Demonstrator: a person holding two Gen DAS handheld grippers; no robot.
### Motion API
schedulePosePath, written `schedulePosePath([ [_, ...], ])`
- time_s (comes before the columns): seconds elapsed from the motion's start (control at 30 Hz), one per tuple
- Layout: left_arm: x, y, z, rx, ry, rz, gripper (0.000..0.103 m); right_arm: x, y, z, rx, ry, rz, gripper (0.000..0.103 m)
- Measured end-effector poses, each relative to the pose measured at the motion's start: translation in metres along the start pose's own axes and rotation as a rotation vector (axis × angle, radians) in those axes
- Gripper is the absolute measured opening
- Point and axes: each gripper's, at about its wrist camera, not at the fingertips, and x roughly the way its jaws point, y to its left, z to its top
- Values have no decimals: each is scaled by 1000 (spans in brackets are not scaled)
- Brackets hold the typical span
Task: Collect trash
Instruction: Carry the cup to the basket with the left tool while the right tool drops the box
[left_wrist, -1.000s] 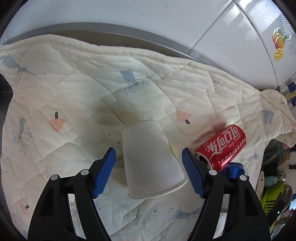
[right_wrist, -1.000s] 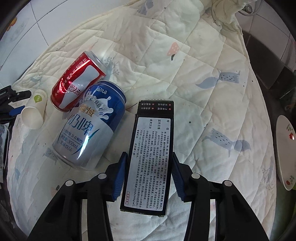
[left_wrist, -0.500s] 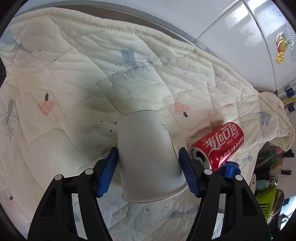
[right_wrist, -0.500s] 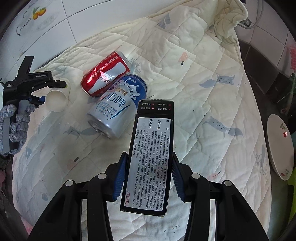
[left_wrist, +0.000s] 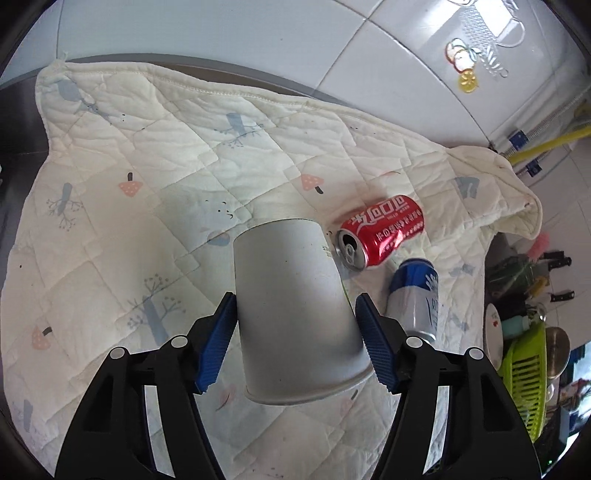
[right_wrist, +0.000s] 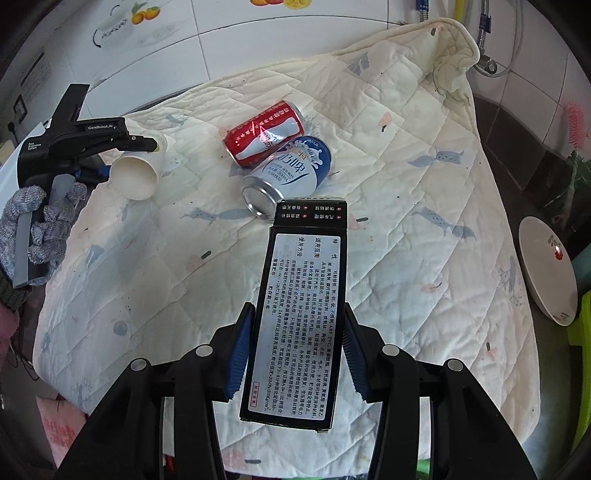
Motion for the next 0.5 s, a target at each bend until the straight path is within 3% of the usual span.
schedulePosePath([
  [0.23,-51,-12,-42,52,-39,-24,64,-35,5,-44,-7,-22,17,45],
  [0.5,-99,-43,-113,117,-46,-96,64,-69,-9,-103,13,-16,12,45],
])
